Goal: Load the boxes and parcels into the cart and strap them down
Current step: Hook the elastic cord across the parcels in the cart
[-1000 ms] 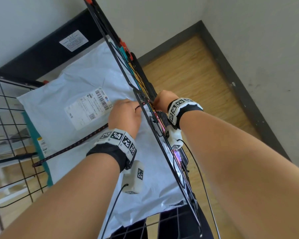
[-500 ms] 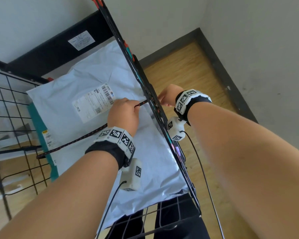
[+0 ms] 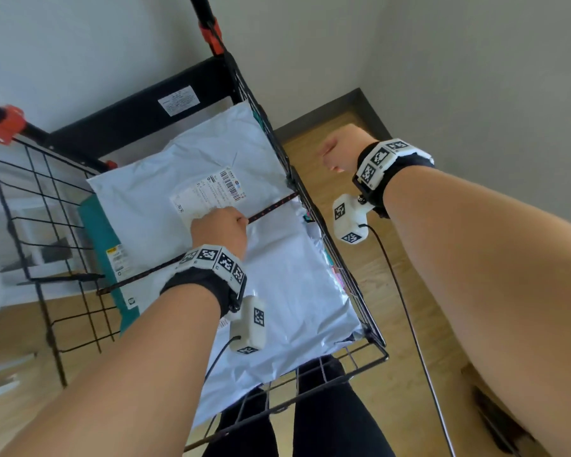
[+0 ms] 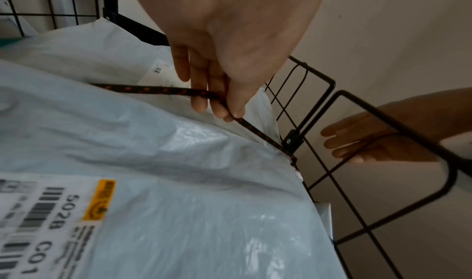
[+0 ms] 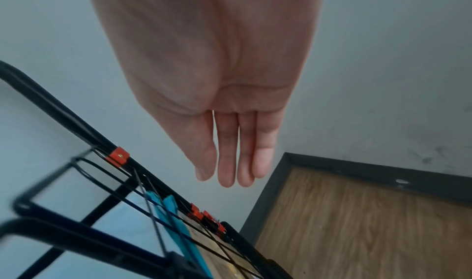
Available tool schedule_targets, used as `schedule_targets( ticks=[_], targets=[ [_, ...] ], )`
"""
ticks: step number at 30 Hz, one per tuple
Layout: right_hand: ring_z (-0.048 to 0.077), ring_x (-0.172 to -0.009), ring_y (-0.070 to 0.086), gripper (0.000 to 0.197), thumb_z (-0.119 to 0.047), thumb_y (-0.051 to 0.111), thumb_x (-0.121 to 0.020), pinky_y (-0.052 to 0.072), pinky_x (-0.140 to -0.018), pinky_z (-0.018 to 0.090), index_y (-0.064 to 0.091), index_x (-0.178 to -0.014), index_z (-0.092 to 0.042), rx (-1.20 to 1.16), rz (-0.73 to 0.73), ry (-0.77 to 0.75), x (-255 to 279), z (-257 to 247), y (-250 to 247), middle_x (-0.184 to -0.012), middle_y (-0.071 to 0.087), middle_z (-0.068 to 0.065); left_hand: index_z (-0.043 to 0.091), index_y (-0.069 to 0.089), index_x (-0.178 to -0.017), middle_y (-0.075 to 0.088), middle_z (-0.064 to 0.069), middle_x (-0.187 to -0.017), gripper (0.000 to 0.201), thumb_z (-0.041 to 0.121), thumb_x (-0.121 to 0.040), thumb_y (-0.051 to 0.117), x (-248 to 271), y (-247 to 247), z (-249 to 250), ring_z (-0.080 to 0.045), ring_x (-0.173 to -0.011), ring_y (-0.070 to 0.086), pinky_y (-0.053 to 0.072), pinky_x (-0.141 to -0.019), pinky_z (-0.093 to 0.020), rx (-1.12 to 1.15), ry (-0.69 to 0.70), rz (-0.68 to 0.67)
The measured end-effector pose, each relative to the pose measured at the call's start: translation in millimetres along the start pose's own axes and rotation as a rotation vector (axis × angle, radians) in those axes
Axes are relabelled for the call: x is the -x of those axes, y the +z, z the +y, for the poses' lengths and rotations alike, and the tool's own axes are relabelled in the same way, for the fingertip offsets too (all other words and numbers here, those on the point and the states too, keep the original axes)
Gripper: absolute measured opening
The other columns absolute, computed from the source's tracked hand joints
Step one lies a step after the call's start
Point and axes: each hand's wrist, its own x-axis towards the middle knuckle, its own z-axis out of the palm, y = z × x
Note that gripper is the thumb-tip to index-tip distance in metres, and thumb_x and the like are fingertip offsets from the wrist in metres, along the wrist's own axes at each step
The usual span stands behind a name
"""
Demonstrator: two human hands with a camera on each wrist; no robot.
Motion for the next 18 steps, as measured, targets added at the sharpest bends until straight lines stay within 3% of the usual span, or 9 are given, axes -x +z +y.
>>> schedule_targets(
  ticks=[3,6,10,14,16,18],
  targets=[
    [0.021,-0.093,0.068,0.025,-0.009,0.056,-0.092,0.055,-0.089,0.035,0.070,-0.111,-0.017,0.013,0.030,-0.016,18,-20,-11,-0.108,0.069,0.003,0.022,0.065,-0.112,0.066,0.000,-0.112,0.032,0.025,-0.100,0.036,5,-4,-10,-0.022,-0.102,0.062,0.039,-0.088,-0.033,-0.044,0.009,-0.026],
    [0.023,-0.094,0.069,0.027,-0.016,0.052,-0.095,0.054,-0.093,0.040,0.068,-0.113,-0.003,0.042,0.091,-0.002,37,-43,-17,-0.110,0.070,0.012,0.022,0.064,-0.114,0.067,0.000,-0.111,0.032,0.024,-0.100,0.035,12,-9,-25,-0.022,-0.101,0.062,0.039,-0.084,-0.032,-0.084,0.012,-0.029],
    [0.021,-0.080,0.068,0.018,-0.010,0.057,-0.090,0.058,-0.085,0.040,0.072,-0.096,-0.001,-0.080,0.272,-0.028,61,-78,-12,-0.096,0.073,0.014,0.024,0.062,-0.117,0.063,0.001,-0.118,0.029,0.019,-0.099,0.040,24,-18,-52,-0.022,-0.109,0.059,0.039,-0.089,-0.032,-0.101,0.001,-0.089],
    [0.013,-0.069,0.063,0.018,-0.011,0.057,-0.086,0.059,-0.077,0.032,0.073,-0.088,-0.006,-0.097,0.434,-0.114,88,-109,14,-0.077,0.071,0.001,0.022,0.061,-0.119,0.064,0.000,-0.116,0.031,0.017,-0.098,0.039,35,-22,-85,-0.022,-0.108,0.060,0.041,-0.091,-0.032,-0.129,0.015,-0.104],
    [0.009,-0.062,0.059,0.014,-0.014,0.060,-0.086,0.057,-0.071,0.027,0.074,-0.087,-0.011,-0.063,0.403,-0.131,102,-122,39,-0.068,0.065,-0.007,0.021,0.061,-0.119,0.064,0.000,-0.116,0.031,0.017,-0.097,0.039,40,-21,-103,-0.021,-0.108,0.060,0.041,-0.091,-0.033,-0.127,0.025,-0.088],
    [0.009,-0.062,0.061,0.013,-0.017,0.063,-0.089,0.057,-0.072,0.027,0.075,-0.090,-0.015,-0.018,0.281,-0.128,110,-128,70,-0.072,0.067,-0.005,0.021,0.062,-0.119,0.064,-0.001,-0.117,0.031,0.018,-0.098,0.039,43,-21,-118,-0.022,-0.108,0.060,0.041,-0.092,-0.034,-0.097,0.032,-0.055]
  ],
)
